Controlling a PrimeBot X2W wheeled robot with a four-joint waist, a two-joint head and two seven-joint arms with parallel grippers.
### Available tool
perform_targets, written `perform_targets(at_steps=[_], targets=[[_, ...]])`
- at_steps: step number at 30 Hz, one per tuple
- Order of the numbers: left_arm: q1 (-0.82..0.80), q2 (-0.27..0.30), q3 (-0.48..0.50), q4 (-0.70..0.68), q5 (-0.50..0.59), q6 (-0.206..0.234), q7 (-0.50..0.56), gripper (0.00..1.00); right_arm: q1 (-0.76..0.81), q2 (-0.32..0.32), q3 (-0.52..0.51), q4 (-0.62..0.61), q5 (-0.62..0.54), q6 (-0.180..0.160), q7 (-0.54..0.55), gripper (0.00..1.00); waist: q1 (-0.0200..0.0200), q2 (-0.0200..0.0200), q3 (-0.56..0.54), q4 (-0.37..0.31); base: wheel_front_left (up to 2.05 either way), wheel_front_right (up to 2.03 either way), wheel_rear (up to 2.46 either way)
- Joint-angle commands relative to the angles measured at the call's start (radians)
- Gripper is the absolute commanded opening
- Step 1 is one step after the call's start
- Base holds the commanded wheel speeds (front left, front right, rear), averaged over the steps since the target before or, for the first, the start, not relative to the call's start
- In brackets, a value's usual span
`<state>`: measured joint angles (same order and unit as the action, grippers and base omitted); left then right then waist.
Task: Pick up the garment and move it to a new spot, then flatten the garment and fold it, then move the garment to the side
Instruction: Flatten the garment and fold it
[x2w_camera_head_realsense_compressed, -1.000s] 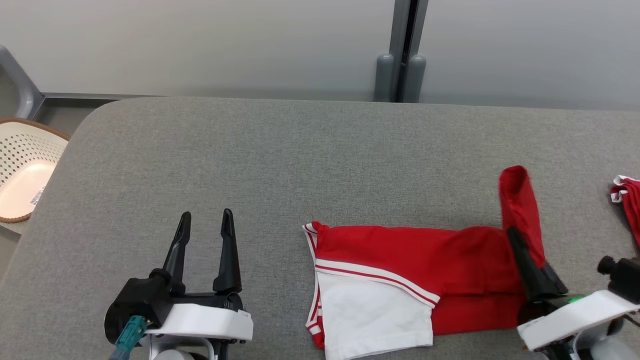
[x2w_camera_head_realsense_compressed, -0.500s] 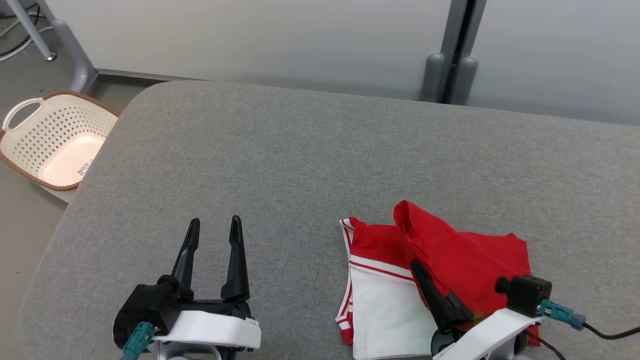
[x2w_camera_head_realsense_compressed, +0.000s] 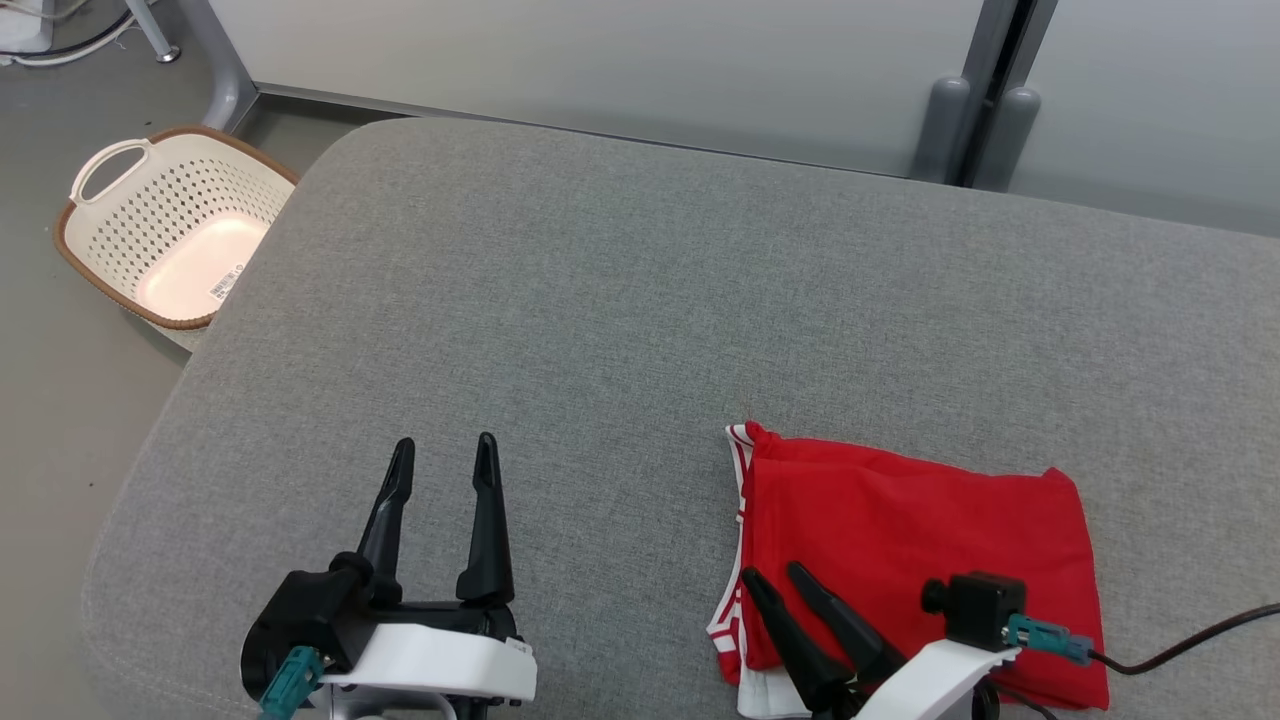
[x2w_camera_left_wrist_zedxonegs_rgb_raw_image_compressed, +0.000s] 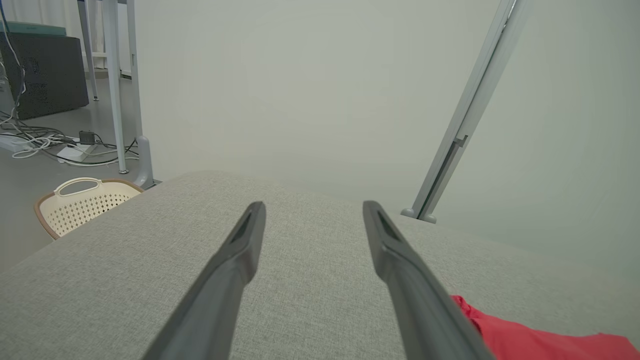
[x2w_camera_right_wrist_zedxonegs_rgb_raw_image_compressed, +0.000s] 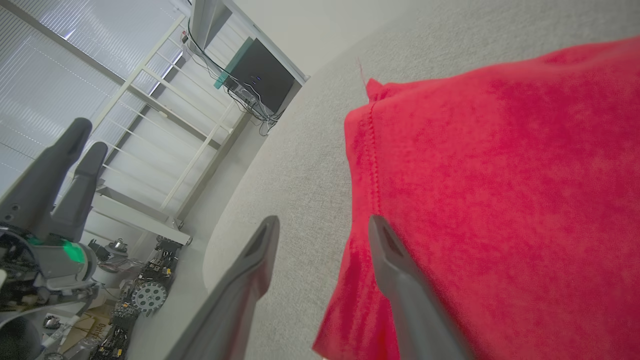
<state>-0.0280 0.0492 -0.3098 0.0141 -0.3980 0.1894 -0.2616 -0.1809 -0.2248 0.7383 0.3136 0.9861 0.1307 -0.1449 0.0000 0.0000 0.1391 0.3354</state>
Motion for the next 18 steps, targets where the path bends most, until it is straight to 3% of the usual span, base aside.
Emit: perform_targets(at_steps=[1, 10, 14, 18], targets=[[0.002, 0.003, 0.002, -0.001, -0.004, 0.006, -0.004, 1.0, -0.01, -0.003, 0.004, 0.001, 0.01, 0.0, 0.004, 1.0, 0.0, 0.0, -0.001, -0.002, 0.0, 0.0, 0.0], [-0.011, 0.003, 0.017, 0.005, -0.007, 0.002, -0.004, 1.0, -0.057, -0.07, 0.005, -0.01, 0.025, 0.0, -0.028, 1.0, 0.0, 0.0, -0.022, -0.052, 0.0, 0.0, 0.0], [-0.023, 0.003, 0.019, -0.003, -0.004, -0.004, -0.004, 1.0, -0.099, -0.156, -0.026, -0.006, -0.062, 0.0, -0.07, 1.0, 0.0, 0.0, -0.032, -0.091, 0.0, 0.0, 0.0], [-0.03, 0.003, 0.017, -0.005, -0.003, -0.003, -0.004, 1.0, -0.141, -0.264, -0.08, 0.019, -0.236, 0.0, -0.105, 1.0, 0.0, 0.0, -0.038, -0.133, 0.0, 0.0, 0.0]])
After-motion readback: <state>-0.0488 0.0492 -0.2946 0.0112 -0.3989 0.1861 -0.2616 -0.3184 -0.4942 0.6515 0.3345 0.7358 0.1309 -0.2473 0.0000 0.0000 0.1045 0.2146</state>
